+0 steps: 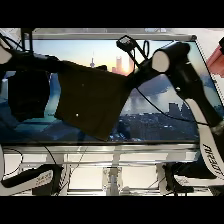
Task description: Fold the clothes and pants, and hang the long-sleeved shirts on hangers.
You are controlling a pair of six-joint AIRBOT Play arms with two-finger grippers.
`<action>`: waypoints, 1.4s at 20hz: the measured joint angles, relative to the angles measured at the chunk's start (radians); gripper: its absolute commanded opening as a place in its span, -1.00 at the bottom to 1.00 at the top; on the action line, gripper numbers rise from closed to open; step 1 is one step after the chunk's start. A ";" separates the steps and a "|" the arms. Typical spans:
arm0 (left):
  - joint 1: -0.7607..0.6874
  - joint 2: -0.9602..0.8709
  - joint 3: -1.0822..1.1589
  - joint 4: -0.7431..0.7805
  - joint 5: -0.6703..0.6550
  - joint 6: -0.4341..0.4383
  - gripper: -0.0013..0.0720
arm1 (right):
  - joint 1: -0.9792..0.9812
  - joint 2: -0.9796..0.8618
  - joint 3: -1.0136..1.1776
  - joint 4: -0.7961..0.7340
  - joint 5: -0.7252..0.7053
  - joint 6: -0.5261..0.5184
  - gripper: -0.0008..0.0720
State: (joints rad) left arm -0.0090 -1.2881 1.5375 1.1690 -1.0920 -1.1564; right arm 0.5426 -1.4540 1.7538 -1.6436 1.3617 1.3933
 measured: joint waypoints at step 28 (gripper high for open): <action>0.023 0.019 -0.455 0.396 0.047 0.229 -0.89 | 0.151 -0.198 -0.256 0.257 -0.029 0.018 -0.95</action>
State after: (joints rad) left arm 0.0143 -1.2694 1.0824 1.5650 -1.0447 -0.9272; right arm 0.6933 -1.6520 1.4975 -1.3865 1.3327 1.4117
